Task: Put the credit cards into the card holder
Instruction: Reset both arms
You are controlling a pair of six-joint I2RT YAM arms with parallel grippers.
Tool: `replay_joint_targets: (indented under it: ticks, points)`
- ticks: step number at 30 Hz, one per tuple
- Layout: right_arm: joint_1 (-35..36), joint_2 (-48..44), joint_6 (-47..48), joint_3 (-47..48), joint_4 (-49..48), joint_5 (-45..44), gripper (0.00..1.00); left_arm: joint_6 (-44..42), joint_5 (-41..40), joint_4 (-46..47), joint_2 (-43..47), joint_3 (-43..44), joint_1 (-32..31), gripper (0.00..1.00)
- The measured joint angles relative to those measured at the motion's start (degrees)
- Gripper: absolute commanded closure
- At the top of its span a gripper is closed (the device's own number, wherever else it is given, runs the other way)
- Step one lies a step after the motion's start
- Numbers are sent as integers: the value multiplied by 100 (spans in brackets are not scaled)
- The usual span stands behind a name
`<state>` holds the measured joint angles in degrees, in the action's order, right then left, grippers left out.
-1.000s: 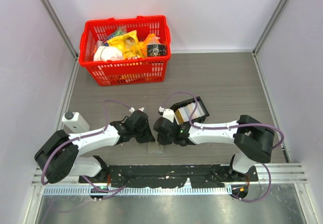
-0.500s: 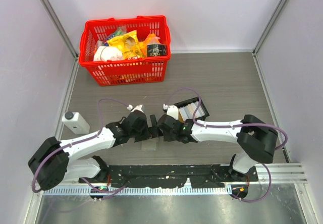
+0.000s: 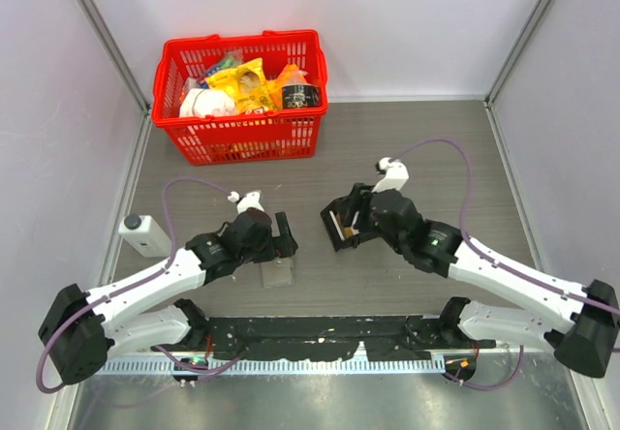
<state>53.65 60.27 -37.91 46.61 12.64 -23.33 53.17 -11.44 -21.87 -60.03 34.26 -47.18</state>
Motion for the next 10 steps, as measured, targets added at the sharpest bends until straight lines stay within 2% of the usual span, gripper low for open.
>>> replay_joint_targets:
  ticks: [4, 10]
  points:
    - [-804, -476, 98, -286, 448, -280, 34, -229, -367, -146, 170, 275, 7, 0]
    - [-2973, -935, 516, -734, 874, -179, 29, -715, -713, -448, -98, 699, 422, 0]
